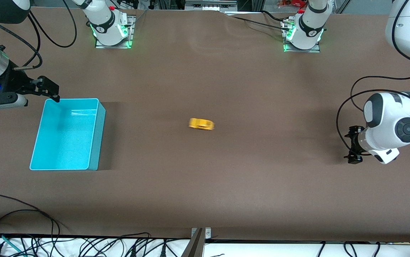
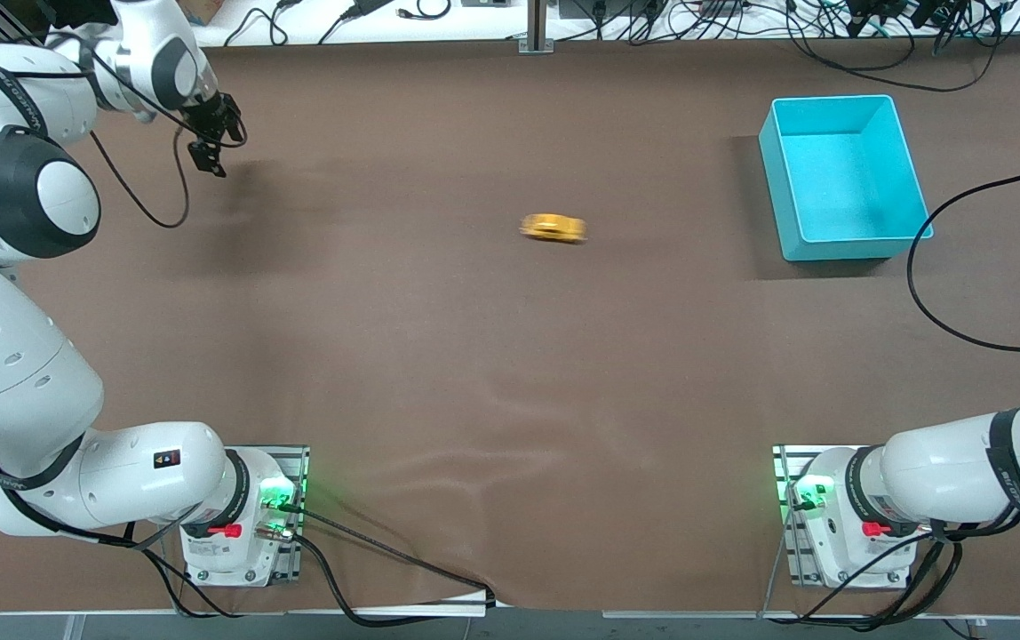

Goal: Wind up and store yellow beetle car
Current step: 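Open the left gripper to release the car and retract the left arm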

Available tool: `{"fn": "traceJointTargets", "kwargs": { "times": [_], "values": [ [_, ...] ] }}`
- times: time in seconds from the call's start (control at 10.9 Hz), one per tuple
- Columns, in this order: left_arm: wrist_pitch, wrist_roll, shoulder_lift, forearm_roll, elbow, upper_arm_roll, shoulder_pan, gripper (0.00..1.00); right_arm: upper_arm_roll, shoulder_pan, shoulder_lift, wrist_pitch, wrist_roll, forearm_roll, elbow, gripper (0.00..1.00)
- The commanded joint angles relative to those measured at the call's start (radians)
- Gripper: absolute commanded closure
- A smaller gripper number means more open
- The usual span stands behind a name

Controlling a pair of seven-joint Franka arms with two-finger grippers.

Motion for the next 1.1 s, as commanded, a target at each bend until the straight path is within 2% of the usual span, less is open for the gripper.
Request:
{"fn": "traceJointTargets", "kwargs": {
  "times": [0.0, 0.46, 0.83, 1.01],
  "values": [
    [-0.207, 0.201, -0.027, 0.023, 0.108, -0.022, 0.003, 0.00, 0.001, -0.002, 0.007, -0.012, -0.003, 0.013, 0.021, 0.00],
    [-0.557, 0.689, -0.039, 0.018, 0.320, -0.028, 0.000, 0.00, 0.001, -0.002, 0.007, -0.012, -0.003, 0.013, 0.021, 0.00],
    [-0.677, 0.961, -0.073, 0.015, 0.386, -0.033, 0.000, 0.00, 0.001, -0.004, 0.009, -0.012, -0.002, 0.010, 0.021, 0.00],
    [-0.683, 1.045, -0.114, -0.037, 0.398, -0.031, 0.000, 0.00, 0.001, -0.004, 0.009, -0.012, -0.002, 0.008, 0.021, 0.00]
  ]
}}
